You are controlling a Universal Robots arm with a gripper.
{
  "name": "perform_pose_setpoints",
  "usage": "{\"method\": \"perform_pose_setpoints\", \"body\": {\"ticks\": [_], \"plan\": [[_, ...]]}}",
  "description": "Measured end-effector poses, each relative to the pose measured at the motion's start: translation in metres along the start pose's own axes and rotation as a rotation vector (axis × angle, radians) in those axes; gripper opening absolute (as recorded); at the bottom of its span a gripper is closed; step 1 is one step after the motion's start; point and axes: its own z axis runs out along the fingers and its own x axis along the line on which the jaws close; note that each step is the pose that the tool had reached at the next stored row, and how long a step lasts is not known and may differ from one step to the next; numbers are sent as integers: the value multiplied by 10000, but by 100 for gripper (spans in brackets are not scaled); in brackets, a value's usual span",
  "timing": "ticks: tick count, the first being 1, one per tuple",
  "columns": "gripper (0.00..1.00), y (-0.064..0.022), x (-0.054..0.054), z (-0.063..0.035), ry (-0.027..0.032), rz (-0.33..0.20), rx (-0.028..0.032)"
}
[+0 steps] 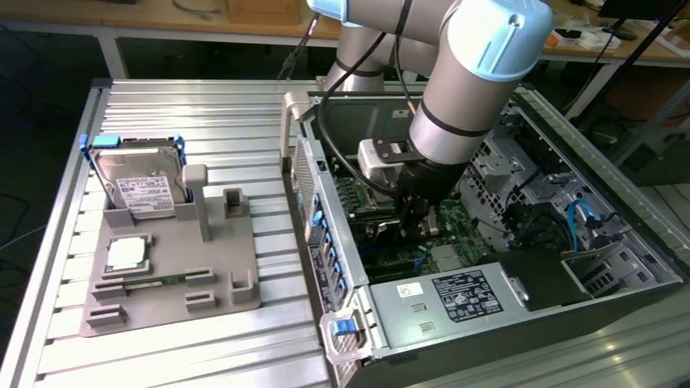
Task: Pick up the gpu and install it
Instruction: 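Insert the gpu into the slot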
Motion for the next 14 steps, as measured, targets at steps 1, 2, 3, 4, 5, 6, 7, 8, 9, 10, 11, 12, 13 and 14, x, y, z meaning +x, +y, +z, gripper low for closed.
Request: {"method": "perform_pose_setpoints", "body": {"ticks": [1,2,3,4,5,6,7,8,9,10,11,12,13,14], "plan": [[27,0,0,-1,1,0,0],[27,0,1,-3,3,0,-2],[27,0,1,-4,1,0,-4],[27,0,3,-4,-5,0,-8],[27,0,4,-4,-14,1,-11],[27,-1,6,-3,-22,2,-15],[27,-3,8,-3,-33,2,-19],[27,-8,9,-4,-47,3,-23],[27,-13,11,-3,-63,4,-25],[27,-19,12,-3,-80,5,-28],[27,-23,14,-2,-94,6,-30],[27,-24,14,-2,-96,6,-30],[27,-25,13,-2,-98,7,-31],[27,-29,14,-2,-107,5,-32]]}}
